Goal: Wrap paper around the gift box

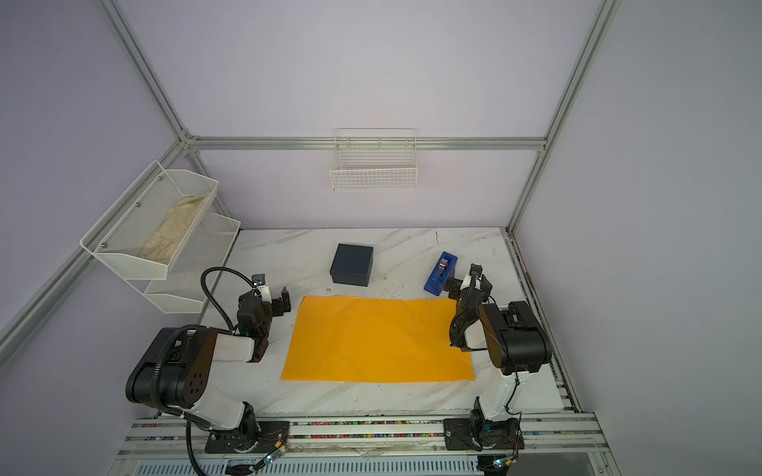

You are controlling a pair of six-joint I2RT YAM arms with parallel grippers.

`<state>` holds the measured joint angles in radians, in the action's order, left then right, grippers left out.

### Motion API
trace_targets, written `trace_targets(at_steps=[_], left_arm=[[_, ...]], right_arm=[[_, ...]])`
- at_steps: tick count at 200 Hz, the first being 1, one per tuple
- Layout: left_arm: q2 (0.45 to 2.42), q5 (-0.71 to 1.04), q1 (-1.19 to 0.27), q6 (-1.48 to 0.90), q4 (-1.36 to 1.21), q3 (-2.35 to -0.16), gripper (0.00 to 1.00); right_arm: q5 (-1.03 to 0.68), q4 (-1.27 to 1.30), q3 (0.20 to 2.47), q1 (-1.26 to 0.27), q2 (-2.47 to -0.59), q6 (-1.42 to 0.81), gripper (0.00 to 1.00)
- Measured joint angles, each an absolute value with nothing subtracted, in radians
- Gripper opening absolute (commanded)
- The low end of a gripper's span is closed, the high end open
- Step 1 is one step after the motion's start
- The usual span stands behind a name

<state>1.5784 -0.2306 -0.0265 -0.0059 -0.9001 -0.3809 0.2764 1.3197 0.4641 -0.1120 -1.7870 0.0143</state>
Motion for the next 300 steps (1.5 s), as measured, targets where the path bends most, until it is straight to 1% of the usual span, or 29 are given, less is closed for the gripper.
trace_targets(at_steps=[122, 153, 171, 191, 216, 228, 248, 265, 276, 289, 300], left_arm=[[1.578, -0.231, -0.027, -0.006, -0.9, -0.381, 1.0], [1.544, -0.271, -0.033, -0.006, -0.861, -0.381, 1.0], [1.457, -0.281, -0.043, -0.002, -0.773, -0.384, 1.0], [1.356, -0.279, -0.061, 0.012, -0.674, -0.405, 1.0], [1.312, -0.258, -0.082, -0.007, -0.484, -0.522, 1.0], [1.313, -0.242, -0.09, -0.033, -0.377, -0.598, 1.0], [1.317, -0.203, -0.105, -0.083, -0.196, -0.72, 1.0], [1.332, -0.142, -0.114, -0.117, -0.046, -0.815, 0.99], [1.348, -0.092, -0.119, -0.129, 0.045, -0.869, 1.0], [1.372, -0.042, -0.126, -0.136, 0.137, -0.92, 1.0], [1.395, -0.012, -0.14, -0.135, 0.22, -0.957, 1.0]], right_arm=[[0.276, 1.32, 0.464, -0.112, -1.787, 0.015, 0.97], [0.278, 1.299, 0.464, -0.114, -1.774, 0.017, 0.97], [0.285, 1.205, 0.487, -0.122, -1.726, 0.018, 0.97], [0.286, 1.052, 0.571, -0.13, -1.665, 0.011, 0.97], [0.268, 0.856, 0.674, -0.13, -1.585, -0.059, 0.97], [0.247, 0.737, 0.72, -0.121, -1.553, -0.123, 0.95], [0.177, 0.54, 0.78, -0.087, -1.514, -0.224, 0.89], [0.105, 0.409, 0.781, -0.029, -1.478, -0.303, 0.85], [0.043, 0.329, 0.777, 0.02, -1.464, -0.348, 0.83], [-0.051, 0.245, 0.775, 0.08, -1.468, -0.388, 0.76], [-0.114, 0.188, 0.77, 0.118, -1.48, -0.407, 0.75]])
